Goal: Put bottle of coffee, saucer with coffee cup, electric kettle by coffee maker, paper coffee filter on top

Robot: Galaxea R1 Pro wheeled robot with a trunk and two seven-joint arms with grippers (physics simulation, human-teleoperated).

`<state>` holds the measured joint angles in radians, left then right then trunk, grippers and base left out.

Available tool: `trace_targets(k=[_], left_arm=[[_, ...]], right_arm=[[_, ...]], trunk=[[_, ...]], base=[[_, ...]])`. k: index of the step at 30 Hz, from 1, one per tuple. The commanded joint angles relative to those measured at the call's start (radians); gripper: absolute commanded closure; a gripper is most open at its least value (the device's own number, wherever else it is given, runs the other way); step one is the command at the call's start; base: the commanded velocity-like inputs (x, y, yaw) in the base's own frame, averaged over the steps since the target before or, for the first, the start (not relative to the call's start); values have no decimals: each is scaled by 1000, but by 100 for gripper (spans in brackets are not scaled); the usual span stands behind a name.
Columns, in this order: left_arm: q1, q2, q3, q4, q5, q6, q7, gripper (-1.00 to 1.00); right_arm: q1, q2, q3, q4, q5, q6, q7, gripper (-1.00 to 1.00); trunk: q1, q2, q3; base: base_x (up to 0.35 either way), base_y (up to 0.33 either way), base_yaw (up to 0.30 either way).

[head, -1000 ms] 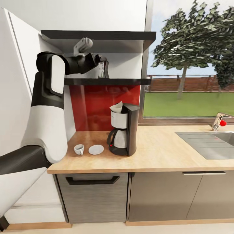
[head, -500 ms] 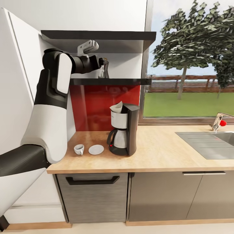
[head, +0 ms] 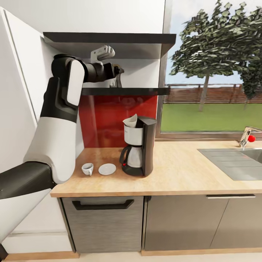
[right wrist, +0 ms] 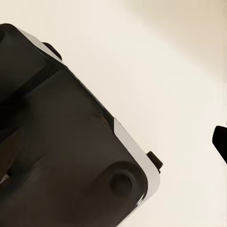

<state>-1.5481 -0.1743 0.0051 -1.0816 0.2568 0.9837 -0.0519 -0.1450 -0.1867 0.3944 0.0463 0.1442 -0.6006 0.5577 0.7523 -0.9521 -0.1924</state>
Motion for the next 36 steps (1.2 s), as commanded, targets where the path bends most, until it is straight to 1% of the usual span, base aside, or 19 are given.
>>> trace_targets(k=[1,7,9,10,13,14,16,22,27,28,31,33,36], left_arm=[[-1,0,-8,0,-6,3,-5,-100],[-1,0,-21,0,-9,2,-4,-100],[-1,0,-32,-5,-9,1,22,-100],[-1,0,-34,-10,-9,1,42,-100],[-1,0,-39,-32,-3,1,226,-100],[-1,0,-40,-35,-1,1,264,-100],[-1,0,-40,-37,0,1,298,-100],[-1,0,-45,-38,-2,-9,332,-100],[-1,0,-76,-37,-2,-11,336,-100],[0,0,-81,-40,2,-10,342,-100],[0,0,-98,-43,2,-10,359,-100],[0,0,-108,-43,2,-10,370,-100],[0,0,-108,-43,2,-10,387,-100]], right_arm=[[-1,0,-6,3,10,-7,-2,-100],[-1,0,-6,3,11,-7,-4,-100],[-1,0,-6,3,11,-7,-4,-100],[-1,0,-6,3,11,-7,-4,-100],[-1,0,-6,3,11,-7,-5,-100],[-1,0,-6,3,11,-7,-5,-100],[-1,0,-6,3,11,-7,-5,-100],[-1,0,-6,3,11,-7,-5,-100],[-1,0,-6,3,11,-6,-5,-100],[-7,5,0,-3,17,0,0,-100],[-8,22,-3,-20,33,17,17,-100],[-8,25,-3,-31,45,28,28,-100],[-8,25,-3,-48,61,45,30,-100]], trunk=[[1,-1,-1],[1,-1,-1],[1,-1,-1],[1,-1,-1],[1,-1,-1],[1,-1,-1],[1,-1,-1],[1,-1,-1],[1,-1,-1],[1,-1,-1],[1,-1,-1],[1,-1,-1],[1,-1,-1]], base=[[213,0,0],[89,0,0],[16,0,0],[12,0,0],[5,0,0],[2,0,0],[1,0,0],[29,0,0],[182,0,0],[0,0,0],[0,0,0],[0,0,0],[0,0,0]])
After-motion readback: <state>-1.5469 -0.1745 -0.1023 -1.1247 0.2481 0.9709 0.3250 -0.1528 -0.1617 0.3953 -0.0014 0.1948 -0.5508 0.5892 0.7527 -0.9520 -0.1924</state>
